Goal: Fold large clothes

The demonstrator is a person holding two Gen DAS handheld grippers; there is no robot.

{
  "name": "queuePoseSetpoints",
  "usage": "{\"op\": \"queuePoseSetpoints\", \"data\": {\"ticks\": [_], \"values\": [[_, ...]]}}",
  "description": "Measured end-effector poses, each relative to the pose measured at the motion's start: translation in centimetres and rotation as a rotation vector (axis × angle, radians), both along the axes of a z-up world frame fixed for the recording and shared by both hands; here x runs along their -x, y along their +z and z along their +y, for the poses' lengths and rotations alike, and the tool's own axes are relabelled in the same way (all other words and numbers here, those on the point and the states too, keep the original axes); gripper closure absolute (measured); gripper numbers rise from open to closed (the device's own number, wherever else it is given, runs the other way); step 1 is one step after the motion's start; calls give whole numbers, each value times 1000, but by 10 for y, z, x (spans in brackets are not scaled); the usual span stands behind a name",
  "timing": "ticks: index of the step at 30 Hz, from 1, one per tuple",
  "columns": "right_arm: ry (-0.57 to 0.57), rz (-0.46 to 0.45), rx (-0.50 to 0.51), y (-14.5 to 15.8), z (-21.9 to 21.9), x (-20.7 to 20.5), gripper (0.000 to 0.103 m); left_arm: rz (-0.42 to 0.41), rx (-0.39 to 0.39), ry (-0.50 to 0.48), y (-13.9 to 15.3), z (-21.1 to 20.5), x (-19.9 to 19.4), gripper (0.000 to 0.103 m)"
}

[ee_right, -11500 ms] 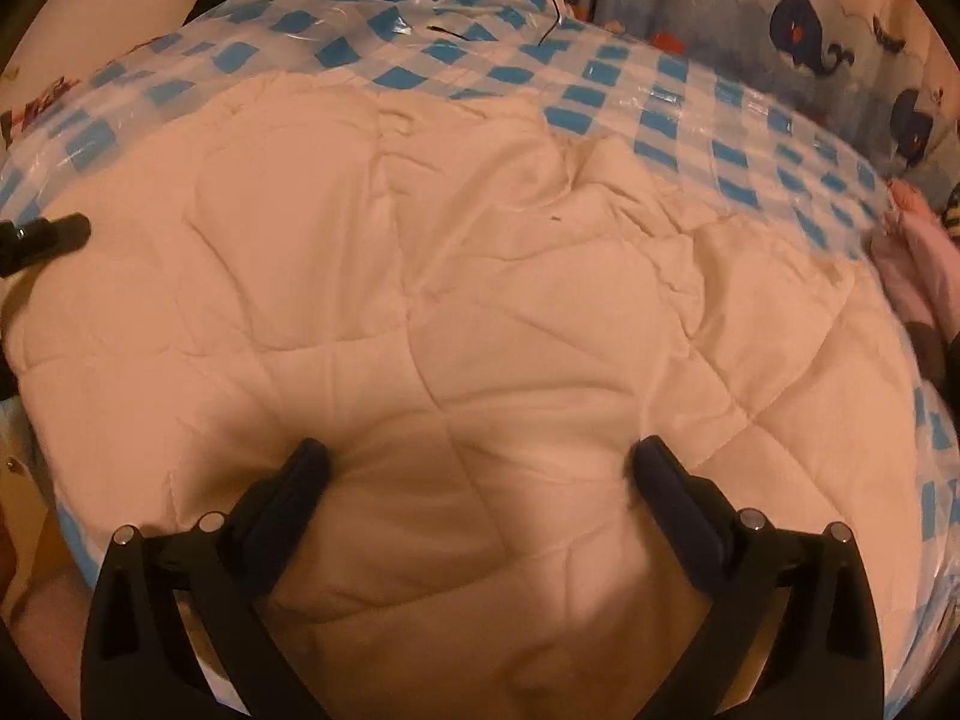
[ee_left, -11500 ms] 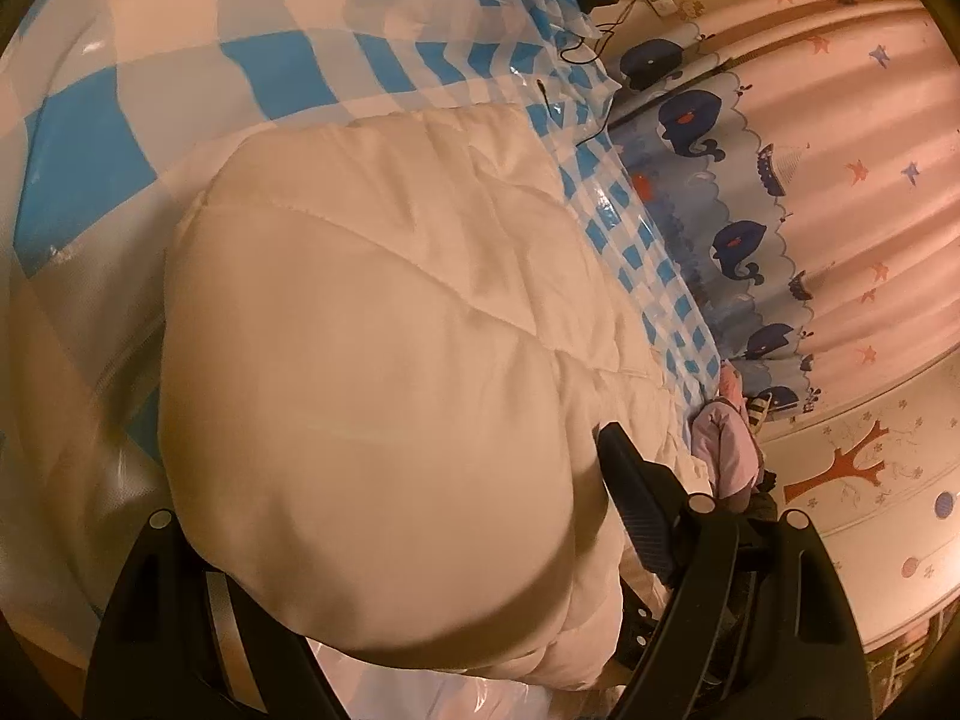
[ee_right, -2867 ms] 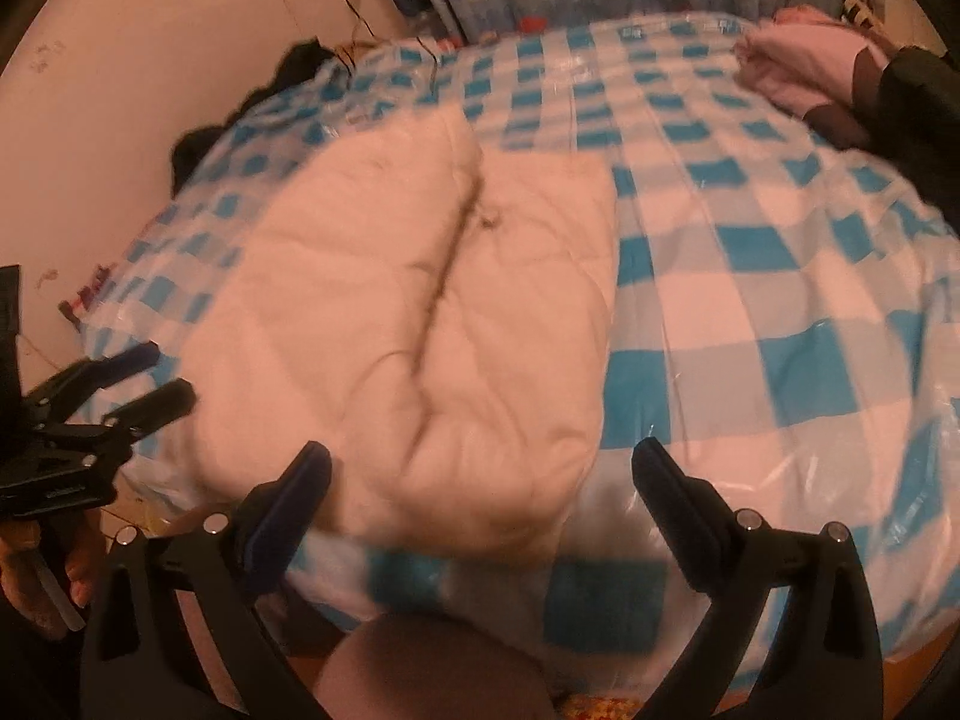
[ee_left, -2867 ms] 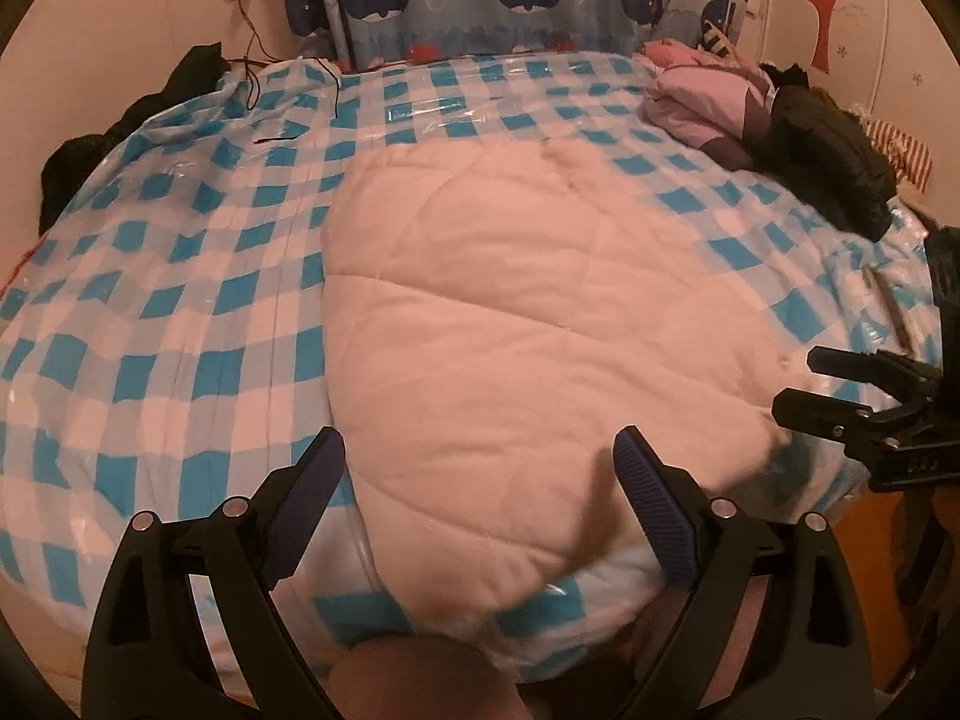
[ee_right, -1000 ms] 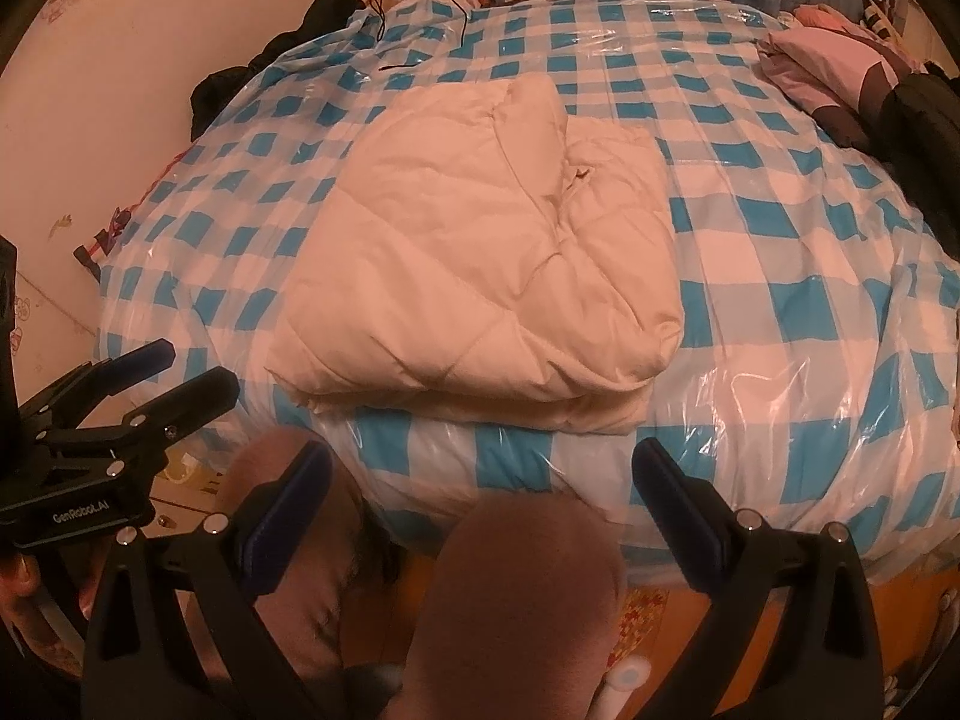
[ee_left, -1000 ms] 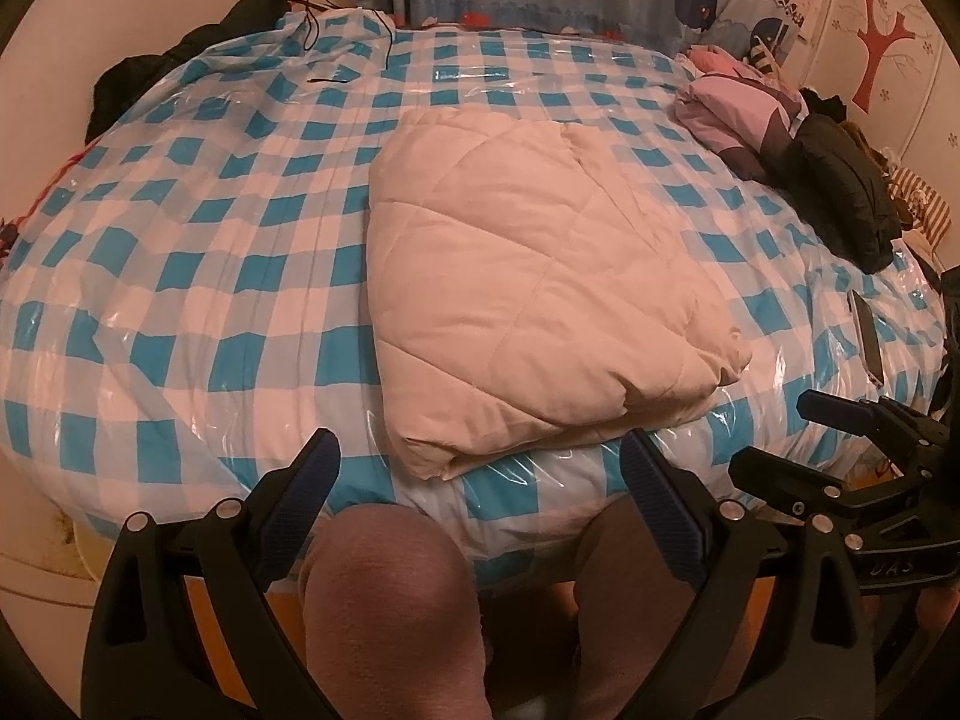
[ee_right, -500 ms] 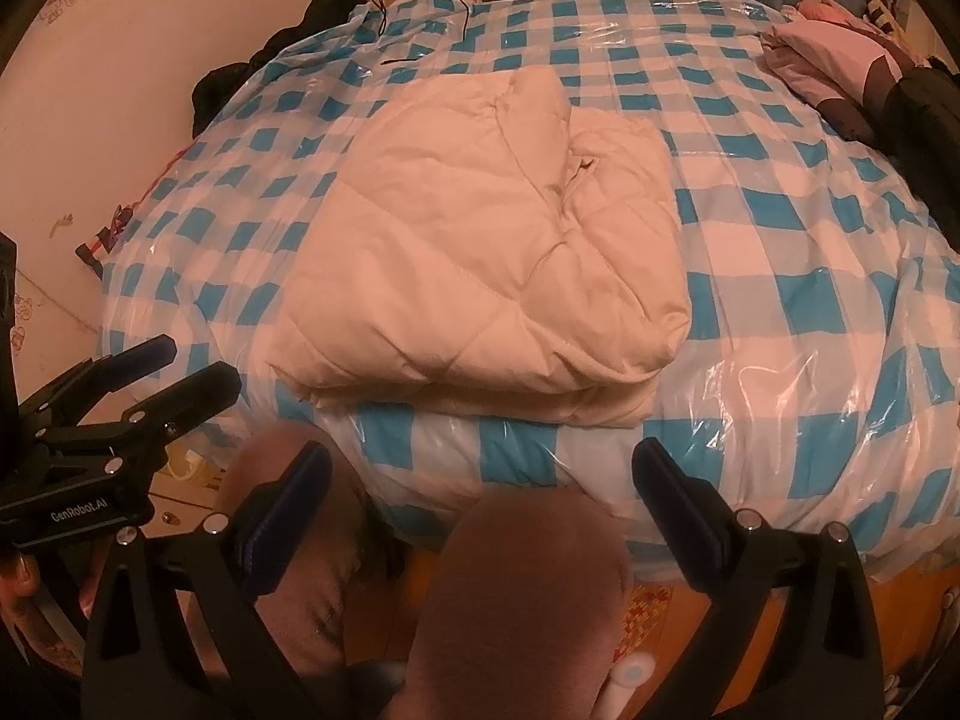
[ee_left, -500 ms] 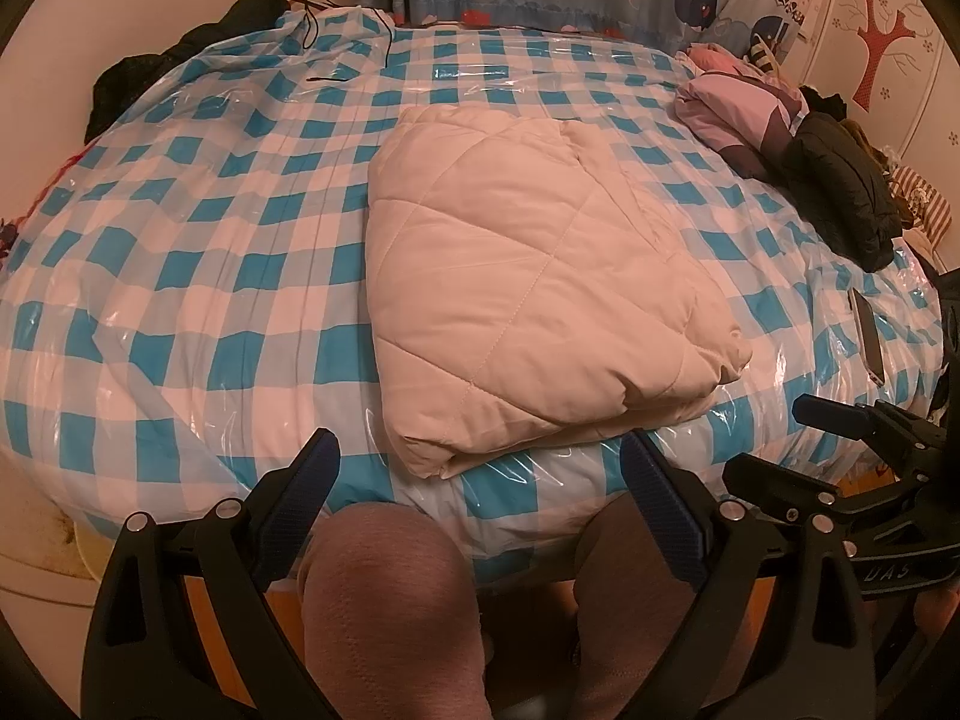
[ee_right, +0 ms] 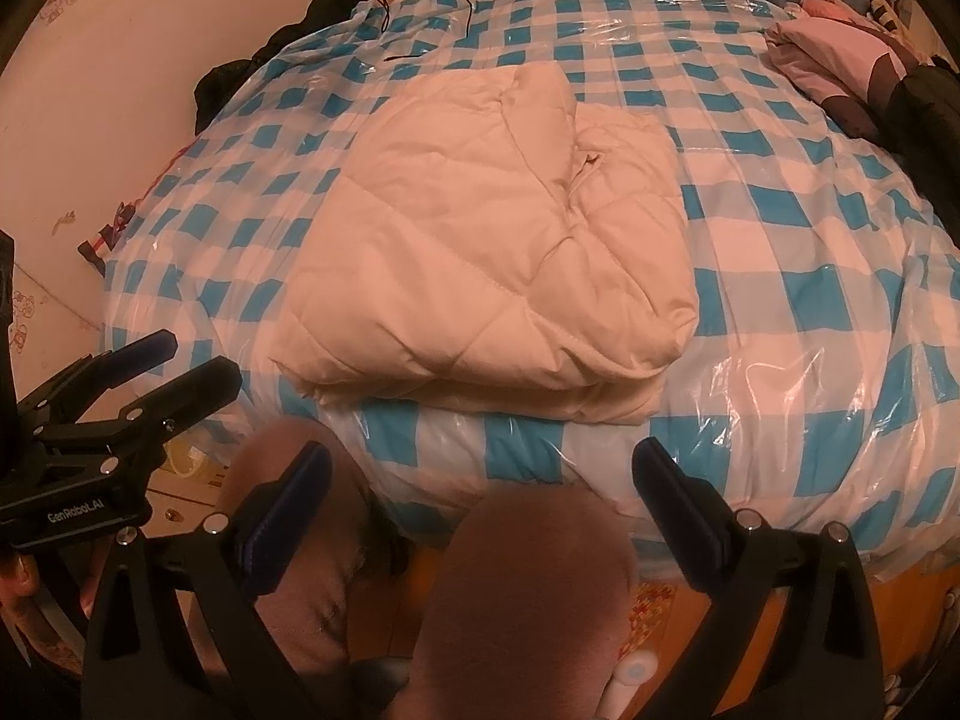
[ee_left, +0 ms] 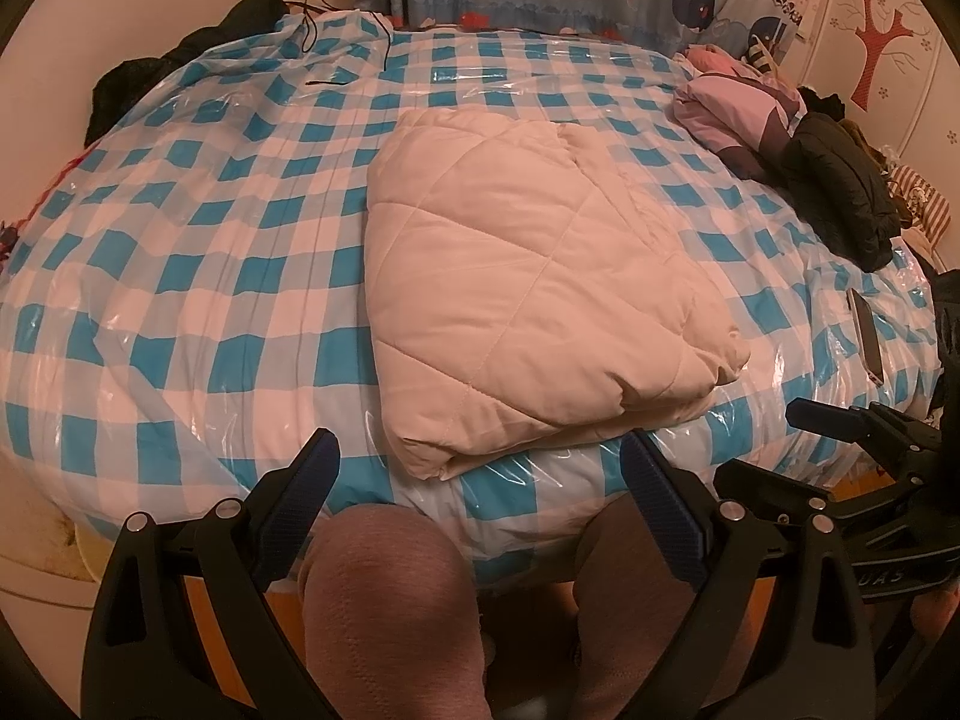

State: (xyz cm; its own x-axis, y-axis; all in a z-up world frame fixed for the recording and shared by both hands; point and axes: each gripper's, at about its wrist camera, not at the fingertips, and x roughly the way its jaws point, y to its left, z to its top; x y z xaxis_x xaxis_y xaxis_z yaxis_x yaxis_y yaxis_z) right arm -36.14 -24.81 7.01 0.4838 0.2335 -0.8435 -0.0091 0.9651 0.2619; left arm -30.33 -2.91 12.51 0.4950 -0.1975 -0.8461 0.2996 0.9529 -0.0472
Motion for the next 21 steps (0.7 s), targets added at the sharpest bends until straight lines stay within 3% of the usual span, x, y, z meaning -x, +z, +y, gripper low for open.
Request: {"op": "queuePoseSetpoints", "data": {"ticks": [21], "values": [[8, 11, -8, -5, 13, 10, 7, -1, -2, 0, 3, -2, -2, 12]]}}
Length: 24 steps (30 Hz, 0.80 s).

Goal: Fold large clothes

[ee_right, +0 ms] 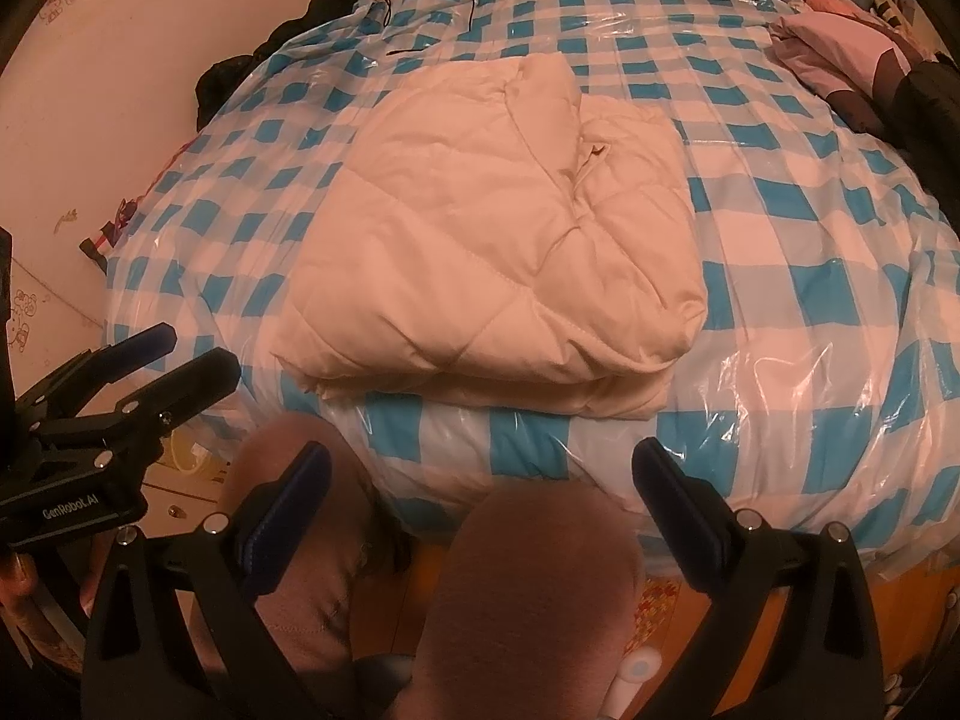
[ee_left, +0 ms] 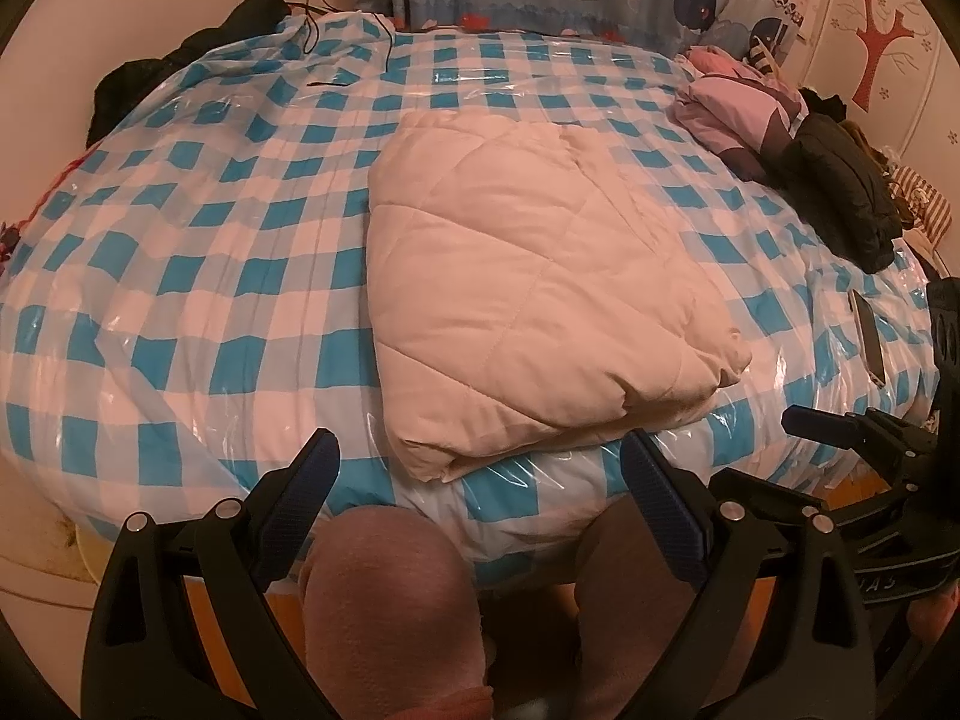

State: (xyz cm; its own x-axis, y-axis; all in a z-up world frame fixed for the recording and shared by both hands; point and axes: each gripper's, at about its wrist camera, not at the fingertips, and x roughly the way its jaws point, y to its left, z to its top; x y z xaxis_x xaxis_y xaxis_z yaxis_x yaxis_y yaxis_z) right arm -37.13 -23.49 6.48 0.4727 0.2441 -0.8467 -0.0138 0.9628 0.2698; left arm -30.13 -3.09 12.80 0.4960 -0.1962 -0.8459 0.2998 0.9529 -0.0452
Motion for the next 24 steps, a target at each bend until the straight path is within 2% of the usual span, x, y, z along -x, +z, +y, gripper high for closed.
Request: {"op": "queuePoseSetpoints", "data": {"ticks": [15, 24], "values": [[5, 4, -4, 0, -6, -2, 7, -35, -8, 49, 1, 7, -3, 11], [6, 7, -6, 0, -7, -3, 7, -29, 6, 36, 0, 4, -2, 10]]}}
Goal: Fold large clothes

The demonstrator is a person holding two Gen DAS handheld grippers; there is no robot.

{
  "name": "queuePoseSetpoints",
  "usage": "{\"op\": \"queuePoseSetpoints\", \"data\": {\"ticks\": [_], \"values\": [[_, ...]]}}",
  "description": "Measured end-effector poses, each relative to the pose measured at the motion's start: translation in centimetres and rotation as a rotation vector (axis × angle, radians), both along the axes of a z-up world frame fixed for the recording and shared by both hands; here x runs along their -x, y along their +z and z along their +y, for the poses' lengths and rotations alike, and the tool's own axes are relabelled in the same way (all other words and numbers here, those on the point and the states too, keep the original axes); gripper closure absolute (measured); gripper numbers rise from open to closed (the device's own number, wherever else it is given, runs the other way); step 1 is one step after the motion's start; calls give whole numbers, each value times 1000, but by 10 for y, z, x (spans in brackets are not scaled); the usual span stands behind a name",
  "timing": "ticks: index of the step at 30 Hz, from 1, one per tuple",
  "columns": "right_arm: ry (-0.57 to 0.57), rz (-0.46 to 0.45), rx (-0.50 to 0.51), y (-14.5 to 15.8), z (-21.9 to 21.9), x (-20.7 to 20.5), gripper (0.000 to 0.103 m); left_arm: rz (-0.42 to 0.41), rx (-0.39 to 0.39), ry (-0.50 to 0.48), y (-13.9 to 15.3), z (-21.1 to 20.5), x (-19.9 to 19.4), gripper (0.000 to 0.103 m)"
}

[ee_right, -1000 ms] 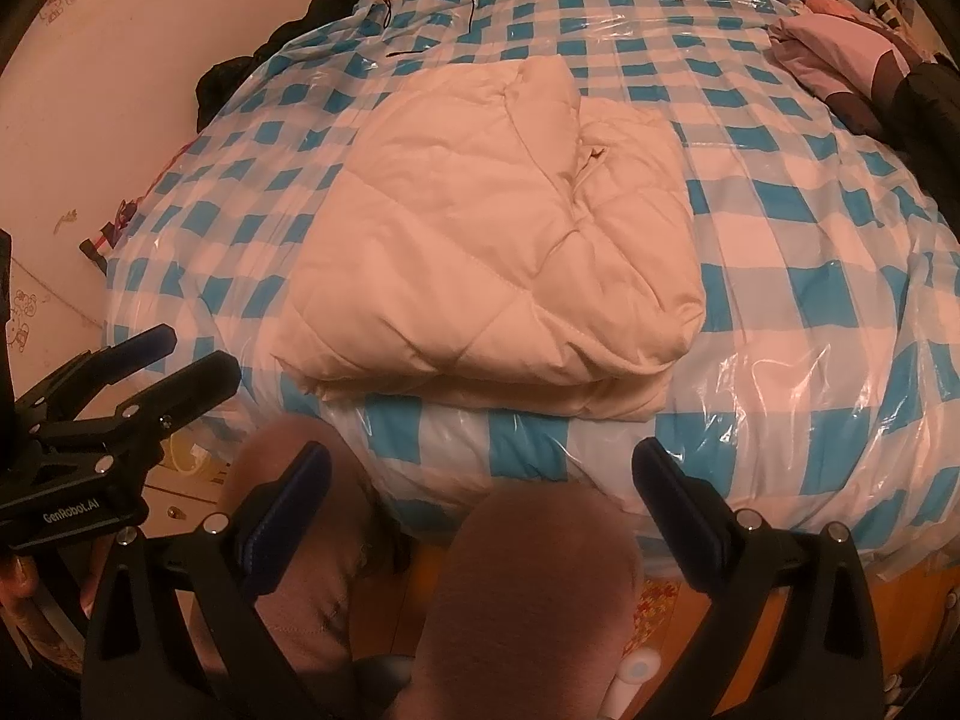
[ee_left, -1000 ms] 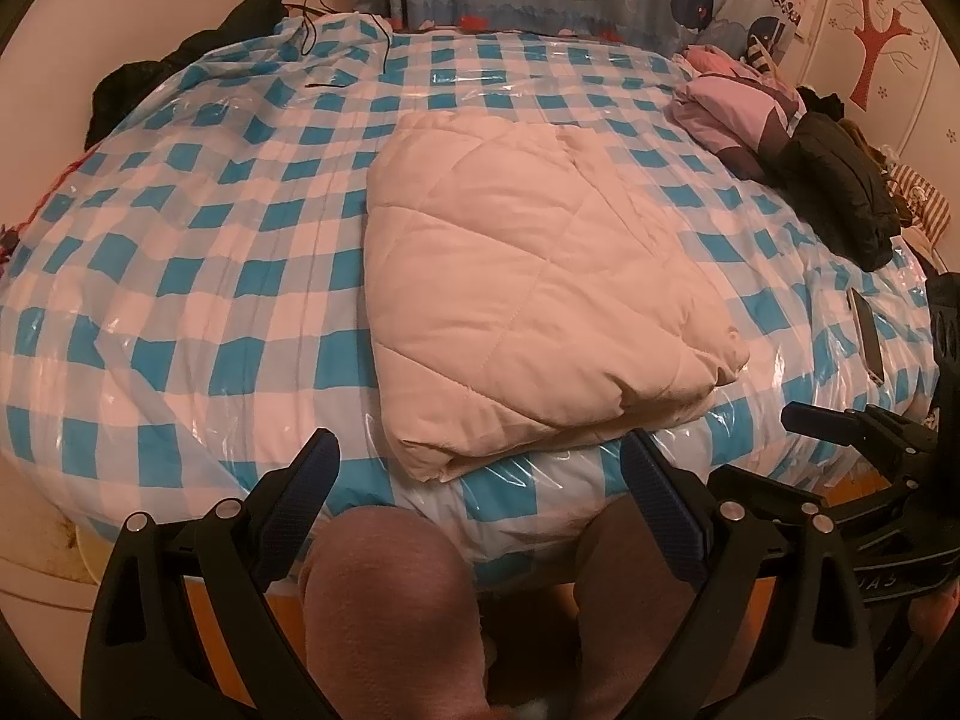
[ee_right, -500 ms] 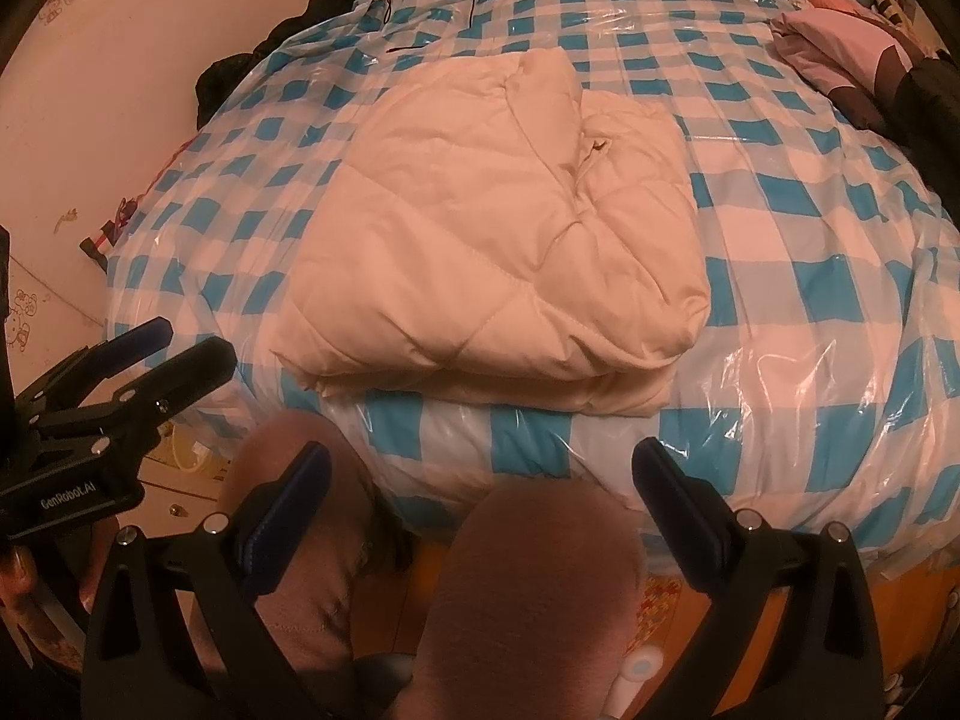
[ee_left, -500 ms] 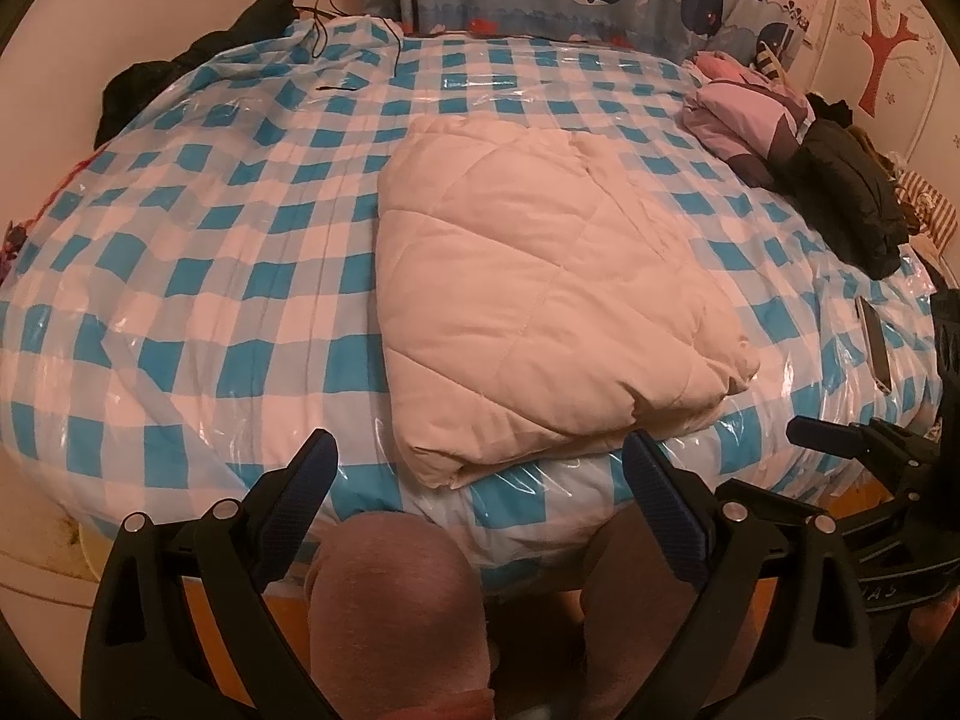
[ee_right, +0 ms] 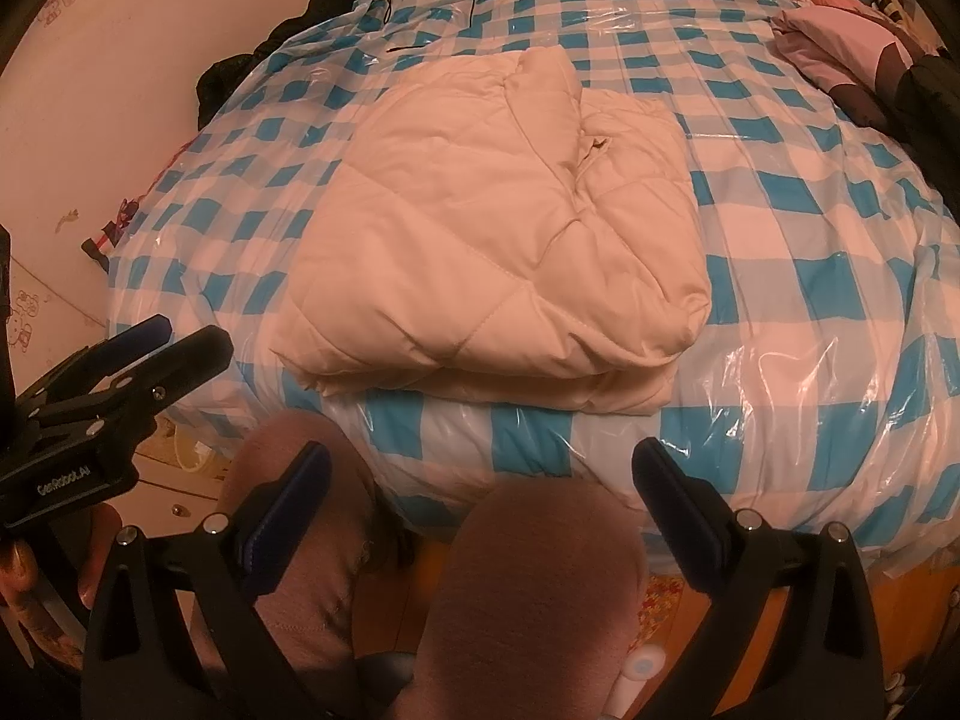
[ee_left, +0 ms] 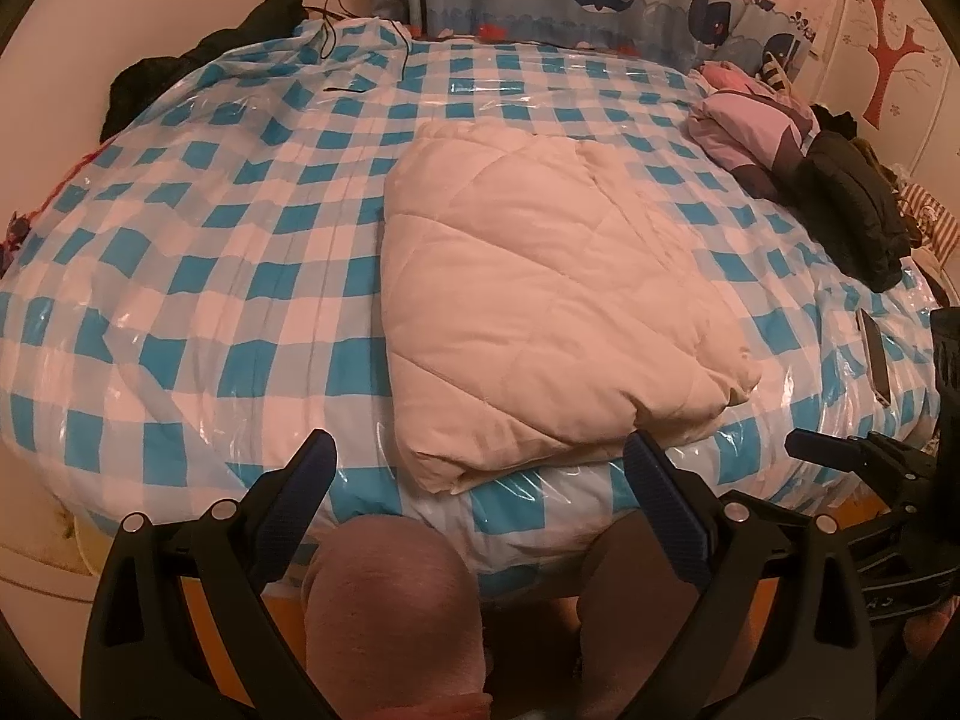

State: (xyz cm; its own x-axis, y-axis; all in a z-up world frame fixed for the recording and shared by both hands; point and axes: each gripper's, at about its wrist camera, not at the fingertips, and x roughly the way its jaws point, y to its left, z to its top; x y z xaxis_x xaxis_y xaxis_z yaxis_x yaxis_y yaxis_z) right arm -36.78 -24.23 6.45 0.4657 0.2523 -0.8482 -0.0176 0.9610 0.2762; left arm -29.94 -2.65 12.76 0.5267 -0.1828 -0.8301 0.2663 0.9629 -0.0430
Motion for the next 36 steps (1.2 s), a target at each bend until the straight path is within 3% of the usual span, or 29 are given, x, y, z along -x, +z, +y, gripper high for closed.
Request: {"op": "queuePoseSetpoints", "data": {"ticks": [5, 14, 19, 23, 27, 31, 36], "values": [[0, -1, 0, 0, 2, 2, 7, -41, -30, 3, 1, -3, 3, 8], [5, 2, -3, 0, -1, 2, 7, -25, -46, 2, -3, -4, 2, 8], [4, 5, -5, -2, -6, -2, 7, -12, 19, 0, -4, 0, 2, 8], [1, 9, -11, -5, -2, 4, 7, -75, 92, -10, 2, 6, 10, 8], [2, 10, -12, -5, -2, 5, 7, -114, 40, 0, 6, 1, 11, 8], [4, 8, -12, -5, -4, 5, 7, -23, 9, -5, -4, -2, 1, 8], [1, 10, -16, -7, 2, 14, 7, -35, -22, -10, -7, -6, 4, 8]]}}
